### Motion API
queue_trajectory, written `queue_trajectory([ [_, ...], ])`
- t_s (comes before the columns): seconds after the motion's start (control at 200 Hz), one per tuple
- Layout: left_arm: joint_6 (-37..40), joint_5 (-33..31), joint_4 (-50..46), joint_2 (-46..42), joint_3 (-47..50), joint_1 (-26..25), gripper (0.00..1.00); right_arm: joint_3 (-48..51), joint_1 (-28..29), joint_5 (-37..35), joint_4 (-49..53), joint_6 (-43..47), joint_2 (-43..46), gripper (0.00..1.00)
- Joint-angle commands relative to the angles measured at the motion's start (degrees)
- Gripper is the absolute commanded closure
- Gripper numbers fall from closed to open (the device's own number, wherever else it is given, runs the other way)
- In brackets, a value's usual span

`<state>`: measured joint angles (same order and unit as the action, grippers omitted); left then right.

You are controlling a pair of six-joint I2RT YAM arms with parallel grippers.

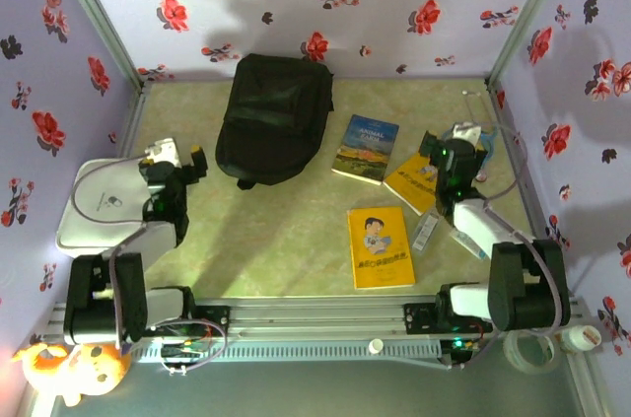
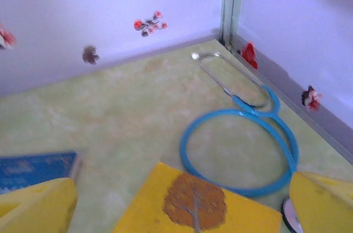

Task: Pack the student bag

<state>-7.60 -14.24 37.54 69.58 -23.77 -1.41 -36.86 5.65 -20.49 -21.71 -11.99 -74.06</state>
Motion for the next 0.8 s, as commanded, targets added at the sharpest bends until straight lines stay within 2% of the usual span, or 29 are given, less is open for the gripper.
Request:
queue_trajectory([
  [0.0, -8.24, -1.85, -11.95, -3.28, -5.62, -1.06, 0.00, -10.19, 2.44, 1.04, 21.46, -10.02, -2.81, 0.01],
  [0.095, -12.61, 3.42, -22.20, -4.30, -11.62, -2.37, 0.00, -18.11, 6.56, 3.65, 28.95, -13.47, -8.22, 0.01],
  [0.205, -17.10, 6.57, -31.08, -3.48, -17.71, -4.89, 0.00, -23.95, 11.88, 6.71, 31.10, -16.53, -13.09, 0.01],
  [0.285, -19.24, 11.83, -36.37, -2.35, -21.66, -6.28, 0.00, -27.95, 15.35, 11.65, 30.77, -18.43, -16.95, 0.01],
  [0.36, -19.21, 16.90, -36.93, -0.84, -23.45, -8.09, 0.00, -32.04, 18.39, 15.28, 31.60, -20.60, -21.19, 0.01],
  [0.465, -19.20, 17.30, -37.09, 2.05, -24.88, -11.92, 0.00, -37.65, 21.71, 21.32, 31.47, -23.34, -28.15, 0.02],
  [0.56, -19.42, 17.82, -37.56, 6.36, -26.86, -14.70, 0.00, -42.94, 23.75, 23.58, 31.77, -25.91, -34.41, 0.05],
  [0.64, -20.15, 19.29, -39.33, 10.71, -29.81, -16.78, 0.00, -47.86, 24.31, 26.75, 31.46, -27.63, -39.75, 0.13],
  [0.795, -21.92, 22.62, -43.24, 19.53, -35.95, -20.54, 0.00, -57.38, 24.15, 24.72, 35.27, -30.16, -47.92, 0.19],
])
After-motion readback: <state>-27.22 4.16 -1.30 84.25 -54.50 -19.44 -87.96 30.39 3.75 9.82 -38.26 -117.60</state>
